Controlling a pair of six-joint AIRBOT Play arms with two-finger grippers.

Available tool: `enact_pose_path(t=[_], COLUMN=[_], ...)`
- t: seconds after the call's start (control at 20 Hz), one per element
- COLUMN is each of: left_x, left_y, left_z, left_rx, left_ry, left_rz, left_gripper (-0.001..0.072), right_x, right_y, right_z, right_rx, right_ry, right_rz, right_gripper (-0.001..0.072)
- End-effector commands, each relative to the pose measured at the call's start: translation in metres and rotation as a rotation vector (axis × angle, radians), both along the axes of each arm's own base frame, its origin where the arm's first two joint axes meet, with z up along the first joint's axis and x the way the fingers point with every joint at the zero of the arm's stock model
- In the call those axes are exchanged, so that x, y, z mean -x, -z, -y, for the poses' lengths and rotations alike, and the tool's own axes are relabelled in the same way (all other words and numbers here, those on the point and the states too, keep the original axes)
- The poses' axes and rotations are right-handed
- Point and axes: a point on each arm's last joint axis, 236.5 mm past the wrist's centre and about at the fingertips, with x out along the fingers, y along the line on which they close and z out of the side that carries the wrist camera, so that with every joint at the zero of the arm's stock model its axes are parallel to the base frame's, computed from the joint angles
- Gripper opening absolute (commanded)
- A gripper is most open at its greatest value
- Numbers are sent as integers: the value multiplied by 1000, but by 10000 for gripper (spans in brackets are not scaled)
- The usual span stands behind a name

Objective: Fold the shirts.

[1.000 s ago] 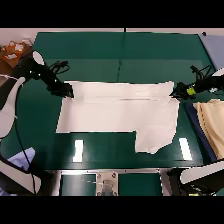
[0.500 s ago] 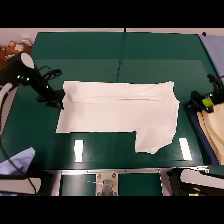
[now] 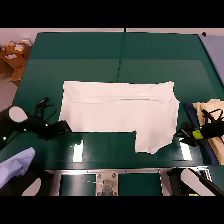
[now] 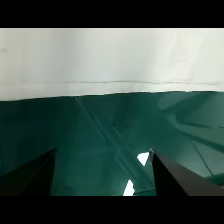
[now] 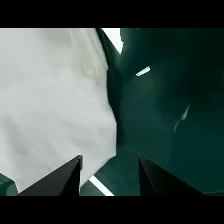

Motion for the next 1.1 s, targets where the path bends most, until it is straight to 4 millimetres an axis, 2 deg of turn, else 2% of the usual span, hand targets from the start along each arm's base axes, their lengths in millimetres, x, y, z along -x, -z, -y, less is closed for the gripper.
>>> enact_pose_path(t=[0.0,0.15,0.35,0.55,0.6,0.65,0.7,0.75,0.8,0.85,0.95,1.05], left_x=[4,-5,-39,-46,-45,-44,-46,-46,-46,-44,-43,-42], left_y=[22,38,41,52,54,54,52,52,52,52,51,43], left_z=[18,13,0,3,7,8,8,8,8,10,12,16], left_rx=[114,119,118,148,157,153,155,154,150,151,155,153], left_ry=[-157,-250,-392,-436,-416,-389,-379,-376,-359,-346,-332,-259], left_rz=[28,69,177,151,147,156,166,171,178,176,174,175], left_gripper=[662,662,661,660,560,294,147,47,20,20,20,19], right_x=[7,9,1,-10,-9,-7,-5,-3,-1,2,4,3], right_y=[19,31,33,30,30,29,29,28,27,26,20,10], right_z=[-23,-33,-48,-56,-57,-58,-59,-61,-63,-64,-68,-69], right_rx=[-57,-51,-56,-80,-82,-88,-94,-101,-110,-119,-139,-155], right_ry=[49,19,-16,-1,-4,-10,-13,-20,-27,-41,-73,-92], right_rz=[19,23,53,86,84,78,71,65,57,52,45,41], right_gripper=[413,413,412,413,413,413,413,411,395,329,114,28])
